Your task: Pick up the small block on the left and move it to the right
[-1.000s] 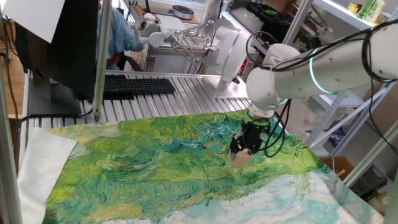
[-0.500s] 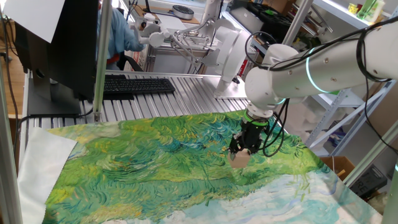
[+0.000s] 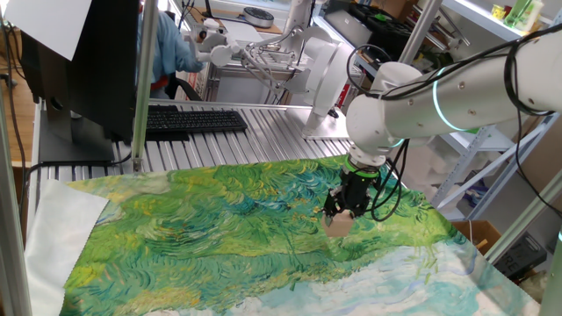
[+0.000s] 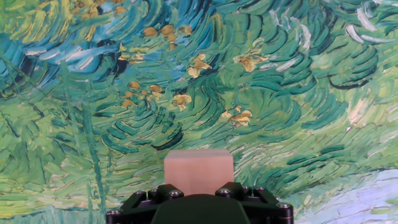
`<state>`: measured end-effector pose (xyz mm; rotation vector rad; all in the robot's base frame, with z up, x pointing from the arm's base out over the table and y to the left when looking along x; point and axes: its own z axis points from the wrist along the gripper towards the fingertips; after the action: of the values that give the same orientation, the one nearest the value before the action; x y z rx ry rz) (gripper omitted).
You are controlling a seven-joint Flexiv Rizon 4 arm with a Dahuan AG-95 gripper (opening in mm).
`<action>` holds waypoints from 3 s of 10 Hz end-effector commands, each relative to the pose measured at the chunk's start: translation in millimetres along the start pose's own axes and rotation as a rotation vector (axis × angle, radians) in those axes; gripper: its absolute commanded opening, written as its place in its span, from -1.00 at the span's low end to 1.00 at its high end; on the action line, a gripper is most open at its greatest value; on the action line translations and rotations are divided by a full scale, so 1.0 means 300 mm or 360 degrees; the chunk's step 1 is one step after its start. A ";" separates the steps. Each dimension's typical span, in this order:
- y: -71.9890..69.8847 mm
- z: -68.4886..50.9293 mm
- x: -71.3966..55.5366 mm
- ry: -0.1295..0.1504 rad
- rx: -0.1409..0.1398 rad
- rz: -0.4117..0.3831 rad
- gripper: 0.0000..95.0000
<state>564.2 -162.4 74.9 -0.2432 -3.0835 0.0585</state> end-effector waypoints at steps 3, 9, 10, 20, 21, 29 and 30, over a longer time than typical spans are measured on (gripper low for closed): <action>0.001 -0.002 -0.003 0.0003 -0.0002 0.0006 -1.00; 0.001 -0.002 -0.003 0.0013 -0.0003 0.0007 -1.00; 0.001 -0.002 -0.003 0.0013 -0.0003 0.0003 -1.00; 0.001 -0.002 -0.003 0.0013 -0.0016 -0.0132 -1.00; 0.001 -0.002 -0.003 0.0014 -0.0025 -0.0166 -1.00; 0.010 -0.009 0.003 0.0011 -0.0027 -0.0133 -1.00; 0.015 -0.013 0.006 0.0011 -0.0026 -0.0131 -1.00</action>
<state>562.4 -155.1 80.2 -0.1210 -3.0839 0.0283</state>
